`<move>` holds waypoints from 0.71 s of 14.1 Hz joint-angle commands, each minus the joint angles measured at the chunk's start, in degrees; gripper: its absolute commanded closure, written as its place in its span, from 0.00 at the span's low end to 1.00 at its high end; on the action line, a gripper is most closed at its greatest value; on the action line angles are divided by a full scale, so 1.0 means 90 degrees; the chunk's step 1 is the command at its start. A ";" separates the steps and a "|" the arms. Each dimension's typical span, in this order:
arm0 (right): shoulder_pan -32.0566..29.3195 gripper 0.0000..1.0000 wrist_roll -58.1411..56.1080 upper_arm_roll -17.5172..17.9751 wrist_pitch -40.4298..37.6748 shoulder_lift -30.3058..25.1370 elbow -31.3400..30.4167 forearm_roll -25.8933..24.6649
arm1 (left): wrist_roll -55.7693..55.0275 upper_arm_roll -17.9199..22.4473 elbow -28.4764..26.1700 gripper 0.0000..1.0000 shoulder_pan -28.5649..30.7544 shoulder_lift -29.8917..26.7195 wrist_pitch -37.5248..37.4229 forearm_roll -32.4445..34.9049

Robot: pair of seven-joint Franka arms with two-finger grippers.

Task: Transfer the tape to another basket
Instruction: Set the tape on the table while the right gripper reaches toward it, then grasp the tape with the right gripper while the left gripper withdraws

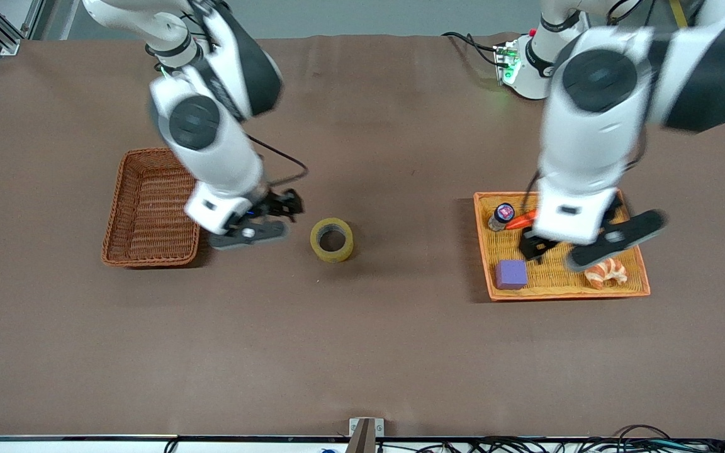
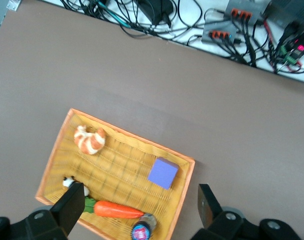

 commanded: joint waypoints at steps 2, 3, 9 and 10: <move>0.0325 0.00 0.0525 -0.0084 0.0814 0.1015 0.0082 0.0045 | 0.1163 -0.0032 -0.0221 0.00 0.0627 -0.0688 -0.0146 -0.0528; 0.0364 0.00 0.0525 -0.0084 0.1067 0.1104 -0.0064 0.0035 | 0.1437 -0.0022 -0.0250 0.00 0.0824 -0.0728 -0.0205 -0.0635; 0.0374 0.00 0.0428 -0.0093 0.2485 0.1124 -0.1226 -0.0092 | 0.1519 -0.0061 -0.0241 0.00 0.0963 -0.0836 -0.0976 -0.0832; 0.0423 0.00 0.0389 -0.0093 0.2582 0.1124 -0.1324 -0.0159 | 0.1518 -0.0061 -0.0241 0.00 0.0943 -0.0836 -0.1141 -0.0832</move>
